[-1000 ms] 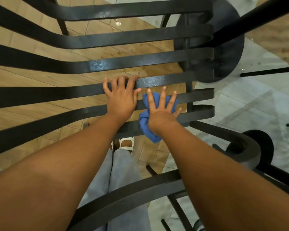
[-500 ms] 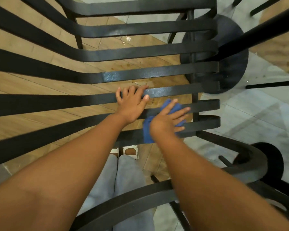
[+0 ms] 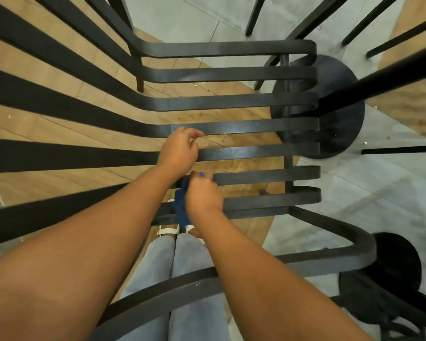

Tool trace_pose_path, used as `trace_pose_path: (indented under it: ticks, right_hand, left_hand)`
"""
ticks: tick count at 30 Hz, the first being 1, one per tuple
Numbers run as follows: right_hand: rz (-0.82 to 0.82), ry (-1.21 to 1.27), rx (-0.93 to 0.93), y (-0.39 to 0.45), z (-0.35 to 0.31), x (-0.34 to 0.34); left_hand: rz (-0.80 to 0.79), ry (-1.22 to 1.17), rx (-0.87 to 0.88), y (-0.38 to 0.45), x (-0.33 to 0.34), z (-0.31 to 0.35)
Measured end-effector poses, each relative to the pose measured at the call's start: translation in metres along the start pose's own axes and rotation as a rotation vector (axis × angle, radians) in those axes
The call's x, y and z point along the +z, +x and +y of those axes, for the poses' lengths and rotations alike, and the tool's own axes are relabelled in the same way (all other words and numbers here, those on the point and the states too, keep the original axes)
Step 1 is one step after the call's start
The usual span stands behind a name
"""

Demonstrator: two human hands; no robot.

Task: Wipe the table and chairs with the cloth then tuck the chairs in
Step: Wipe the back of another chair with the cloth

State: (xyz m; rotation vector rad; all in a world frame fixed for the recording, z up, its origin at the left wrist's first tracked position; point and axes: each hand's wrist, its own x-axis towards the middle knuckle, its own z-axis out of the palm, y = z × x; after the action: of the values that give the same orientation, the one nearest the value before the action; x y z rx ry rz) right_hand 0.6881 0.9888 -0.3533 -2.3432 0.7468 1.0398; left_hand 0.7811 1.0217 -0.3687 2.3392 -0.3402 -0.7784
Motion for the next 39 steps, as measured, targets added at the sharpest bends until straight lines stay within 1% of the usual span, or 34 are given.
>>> trace_pose_path:
  ticks: [1,2,4,7,10,13,16,20,22,24,26,32,39]
  right_hand:
    - [0.037,0.007,0.012,-0.007,0.006,-0.012]
    - [0.11,0.028,0.014,-0.012,0.014,-0.02]
    - [0.229,0.101,0.027,-0.022,0.02,-0.036]
    - [0.296,0.173,0.046,-0.034,0.013,-0.045]
    - [0.395,0.123,0.082,-0.044,0.0,-0.055]
    - [0.442,0.194,0.131,-0.053,-0.019,-0.055]
    - [0.487,0.282,0.157,-0.062,-0.036,-0.05]
    - [0.427,0.346,0.178,-0.076,-0.057,-0.049]
    - [0.436,0.342,0.205,-0.084,-0.066,-0.051]
    - [0.45,0.363,0.255,-0.093,-0.074,-0.054]
    - [0.458,0.412,0.297,-0.099,-0.079,-0.055]
    - [0.494,0.604,0.33,-0.113,-0.085,-0.062]
    - [0.585,0.689,0.381,-0.113,-0.096,-0.073]
  left_hand:
    - [0.024,0.059,0.015,-0.004,-0.009,0.002]
    - [0.033,0.135,0.044,-0.009,-0.016,0.004]
    - [0.015,0.267,0.109,-0.022,-0.028,0.008]
    - [-0.036,0.416,0.151,-0.039,-0.04,0.014]
    - [-0.09,0.531,0.188,-0.048,-0.053,0.018]
    - [-0.176,0.657,0.218,-0.058,-0.066,0.021]
    - [-0.224,0.699,0.19,-0.068,-0.082,0.023]
    - [-0.3,0.842,0.215,-0.077,-0.105,0.024]
    - [-0.315,0.912,0.239,-0.081,-0.115,0.024]
    - [-0.318,0.951,0.246,-0.084,-0.124,0.029]
    - [-0.357,0.969,0.258,-0.088,-0.13,0.039]
    - [-0.459,1.005,0.273,-0.093,-0.145,0.061]
    - [-0.471,0.95,0.309,-0.089,-0.154,0.068]
